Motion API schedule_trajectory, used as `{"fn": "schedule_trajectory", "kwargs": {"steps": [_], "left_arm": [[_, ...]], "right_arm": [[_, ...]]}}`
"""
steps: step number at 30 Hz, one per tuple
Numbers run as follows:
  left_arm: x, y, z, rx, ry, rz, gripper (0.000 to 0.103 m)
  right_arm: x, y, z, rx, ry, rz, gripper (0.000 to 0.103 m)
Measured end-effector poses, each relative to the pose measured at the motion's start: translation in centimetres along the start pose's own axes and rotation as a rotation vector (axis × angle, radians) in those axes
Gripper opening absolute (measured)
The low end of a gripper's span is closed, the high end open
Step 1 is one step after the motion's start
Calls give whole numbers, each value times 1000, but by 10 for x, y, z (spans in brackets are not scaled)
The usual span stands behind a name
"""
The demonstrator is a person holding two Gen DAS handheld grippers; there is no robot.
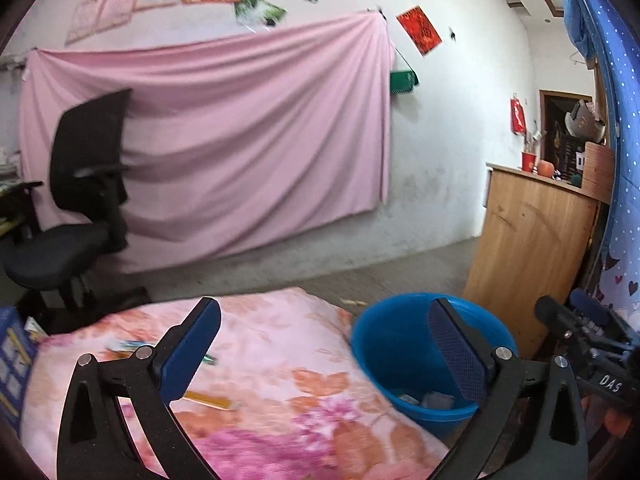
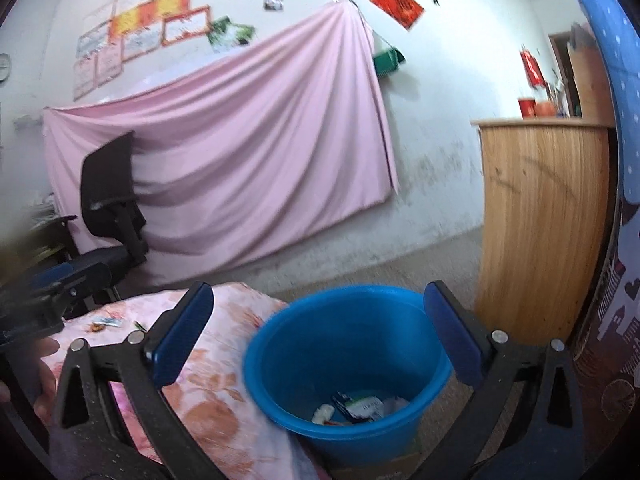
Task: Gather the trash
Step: 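Move both tools back over the bed toward the ring and yellow strip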
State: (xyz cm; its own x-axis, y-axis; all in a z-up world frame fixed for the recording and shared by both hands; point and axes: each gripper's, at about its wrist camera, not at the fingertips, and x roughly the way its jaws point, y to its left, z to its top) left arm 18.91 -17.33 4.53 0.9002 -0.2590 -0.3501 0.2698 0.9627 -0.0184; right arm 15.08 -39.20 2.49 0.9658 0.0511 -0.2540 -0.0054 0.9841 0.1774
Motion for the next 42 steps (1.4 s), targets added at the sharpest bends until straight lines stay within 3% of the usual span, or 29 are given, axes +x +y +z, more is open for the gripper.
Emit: {"fn": "schedule_trajectory", "kwargs": {"steps": [14,26,32,42], "left_arm": [[-69,79,-5,-42,-91,122,101],[-119,135,-26,-49,-211,255,101],[-117,148,-49,-52,-196,304,101],[-86,182,-56,-172,-56,282,101]], "right_arm": [[-32,78,9,-92,-230,136,103],[-23,129,7,-123,-236,271,103],[-7,147,-2,-169,-174,305,103],[52,148,-8,-132,114,325,103]]}}
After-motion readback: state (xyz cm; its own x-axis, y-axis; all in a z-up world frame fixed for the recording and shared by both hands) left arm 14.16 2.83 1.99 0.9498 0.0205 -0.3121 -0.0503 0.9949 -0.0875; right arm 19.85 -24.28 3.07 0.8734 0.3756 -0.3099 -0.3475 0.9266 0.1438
